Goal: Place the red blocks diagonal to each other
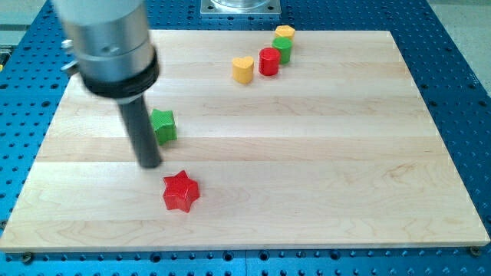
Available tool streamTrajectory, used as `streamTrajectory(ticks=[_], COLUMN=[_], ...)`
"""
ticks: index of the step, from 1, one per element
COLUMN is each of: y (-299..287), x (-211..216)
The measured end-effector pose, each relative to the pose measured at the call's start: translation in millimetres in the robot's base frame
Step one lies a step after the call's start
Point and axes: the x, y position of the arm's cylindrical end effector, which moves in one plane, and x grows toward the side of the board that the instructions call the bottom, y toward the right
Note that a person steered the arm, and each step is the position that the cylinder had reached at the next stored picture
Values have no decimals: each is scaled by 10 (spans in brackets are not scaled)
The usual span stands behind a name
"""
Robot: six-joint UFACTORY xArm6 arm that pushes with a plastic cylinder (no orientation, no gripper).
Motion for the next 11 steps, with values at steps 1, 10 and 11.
streamTrajectory(ticks=[1, 10, 11], y=[500, 1810, 1821], x=[469, -425, -462])
